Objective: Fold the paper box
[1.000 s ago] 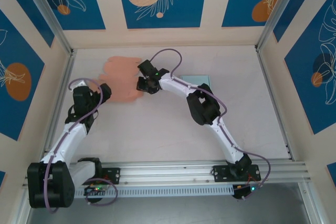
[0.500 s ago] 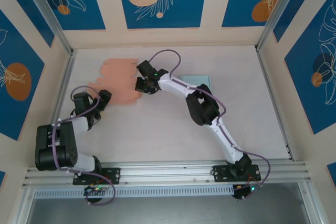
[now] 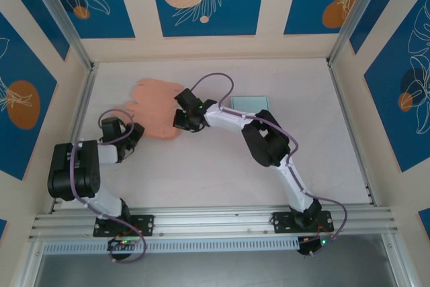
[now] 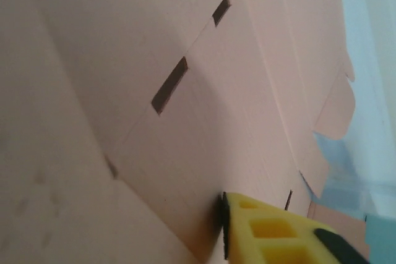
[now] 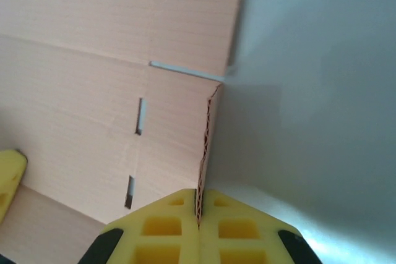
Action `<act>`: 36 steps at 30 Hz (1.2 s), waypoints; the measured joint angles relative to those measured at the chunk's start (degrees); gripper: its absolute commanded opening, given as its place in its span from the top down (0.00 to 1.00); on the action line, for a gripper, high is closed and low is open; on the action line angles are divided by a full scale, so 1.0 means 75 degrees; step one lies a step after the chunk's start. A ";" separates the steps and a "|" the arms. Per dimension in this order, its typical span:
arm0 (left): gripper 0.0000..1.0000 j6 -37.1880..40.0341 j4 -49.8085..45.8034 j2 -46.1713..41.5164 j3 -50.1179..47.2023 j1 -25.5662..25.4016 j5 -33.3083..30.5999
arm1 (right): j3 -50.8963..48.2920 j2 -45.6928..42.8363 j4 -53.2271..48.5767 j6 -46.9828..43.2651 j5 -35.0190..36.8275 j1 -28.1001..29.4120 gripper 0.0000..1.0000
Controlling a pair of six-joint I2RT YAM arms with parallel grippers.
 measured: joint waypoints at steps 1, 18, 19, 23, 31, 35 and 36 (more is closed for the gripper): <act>0.90 0.0189 -0.0204 -0.0090 0.0189 -0.0070 0.0064 | -0.0274 -0.0198 0.0055 0.0003 0.0038 0.0003 0.90; 1.00 0.7090 -0.7125 -0.1393 0.5575 -0.0449 0.1877 | -0.2725 -0.5251 -0.1005 -0.2830 0.0609 -0.0047 0.38; 1.00 0.7452 -0.7501 -0.1466 0.5808 -0.0504 0.2113 | -0.2780 -0.5552 -0.1014 -0.3179 0.0595 -0.0076 0.35; 1.00 0.8956 -0.8964 -0.1626 0.6921 -0.1189 0.2658 | -0.2987 -0.6607 -0.0956 -0.4380 0.0300 -0.0335 0.31; 1.00 1.1742 -1.1677 -0.1731 0.8617 -0.2815 0.2503 | -0.2981 -0.7860 -0.1134 -0.5572 -0.0434 -0.1204 0.28; 1.00 1.2767 -1.2802 -0.1236 0.9369 -0.3200 0.1938 | -0.2981 -0.8434 -0.1376 -0.6196 -0.0825 -0.1198 0.15; 1.00 1.2966 -1.2989 -0.1061 0.9541 -0.3252 0.1821 | -0.2975 -0.8530 -0.1416 -0.6318 -0.0892 -0.1177 0.12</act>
